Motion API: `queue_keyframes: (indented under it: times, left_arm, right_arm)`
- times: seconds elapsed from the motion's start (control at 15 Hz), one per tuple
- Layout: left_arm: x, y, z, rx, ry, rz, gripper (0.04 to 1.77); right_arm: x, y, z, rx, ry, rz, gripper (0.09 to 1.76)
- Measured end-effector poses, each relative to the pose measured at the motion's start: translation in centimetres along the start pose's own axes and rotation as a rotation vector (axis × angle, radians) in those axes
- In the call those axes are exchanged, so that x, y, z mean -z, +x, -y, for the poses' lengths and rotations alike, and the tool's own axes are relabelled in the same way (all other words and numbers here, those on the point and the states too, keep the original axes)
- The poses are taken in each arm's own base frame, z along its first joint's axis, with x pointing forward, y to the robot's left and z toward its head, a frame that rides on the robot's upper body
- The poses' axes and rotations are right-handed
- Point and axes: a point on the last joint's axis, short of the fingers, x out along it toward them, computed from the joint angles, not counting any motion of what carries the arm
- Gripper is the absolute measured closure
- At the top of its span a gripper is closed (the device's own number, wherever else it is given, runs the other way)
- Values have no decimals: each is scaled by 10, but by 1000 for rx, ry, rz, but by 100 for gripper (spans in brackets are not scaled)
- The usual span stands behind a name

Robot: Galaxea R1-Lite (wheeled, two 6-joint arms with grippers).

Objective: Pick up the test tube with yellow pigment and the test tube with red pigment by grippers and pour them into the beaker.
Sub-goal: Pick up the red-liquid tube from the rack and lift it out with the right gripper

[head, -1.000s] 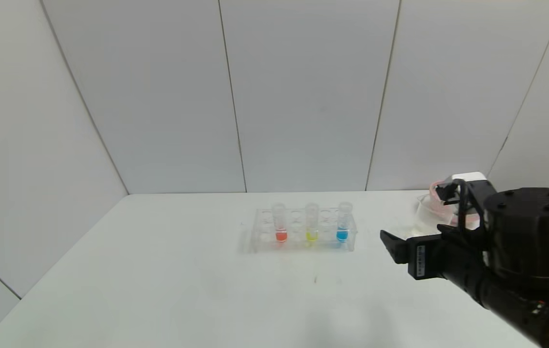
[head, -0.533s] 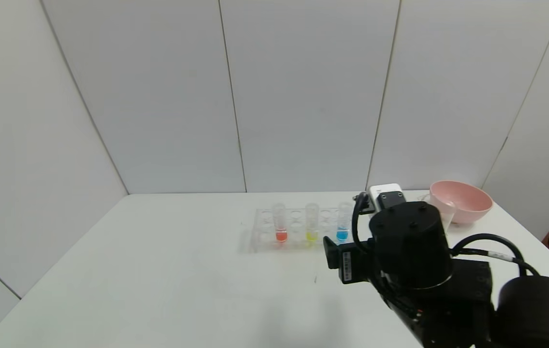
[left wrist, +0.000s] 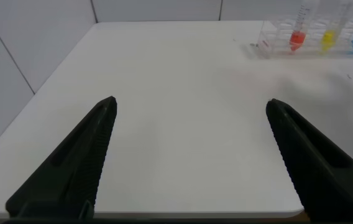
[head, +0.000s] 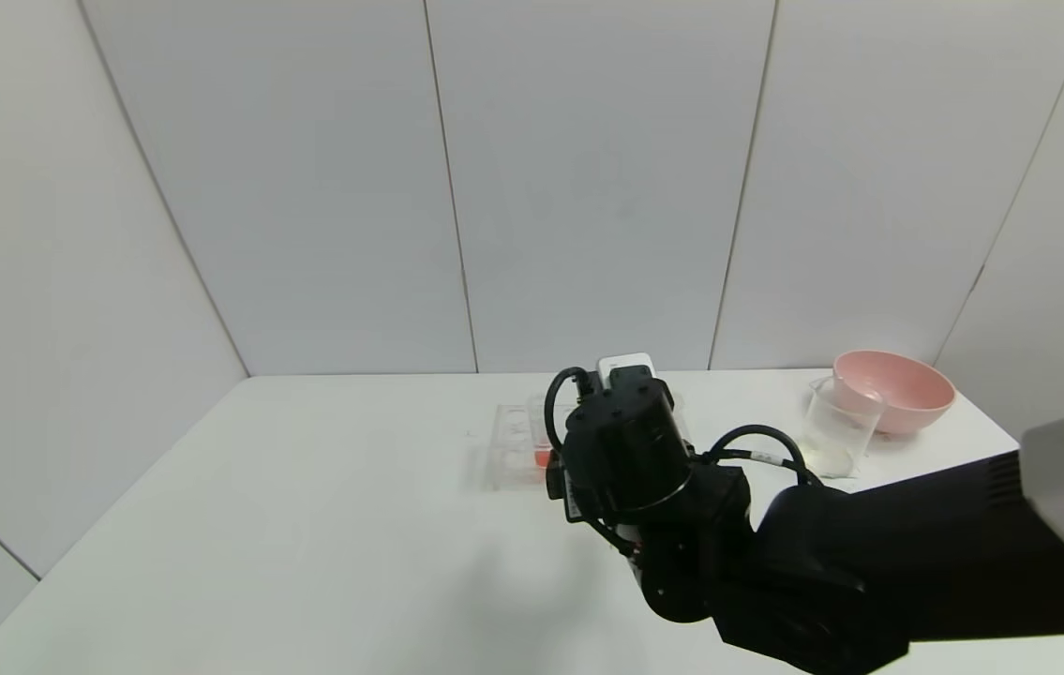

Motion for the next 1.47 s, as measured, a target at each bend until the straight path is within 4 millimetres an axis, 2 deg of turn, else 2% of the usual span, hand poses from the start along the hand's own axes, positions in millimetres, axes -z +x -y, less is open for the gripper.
queue_keyframes:
  times: [0.67,1.13,1.47]
  left_arm:
    - [0,0,0,0,0,0,9]
    - [0,0,0,0,0,0,9]
    - [0,0,0,0,0,0,9]
  right_arm:
    - [0,45,-59,-31,-3,12,14]
    - [-2,78,-67,0,8,12,14]
    - [3,104,-64,41,25,30,14]
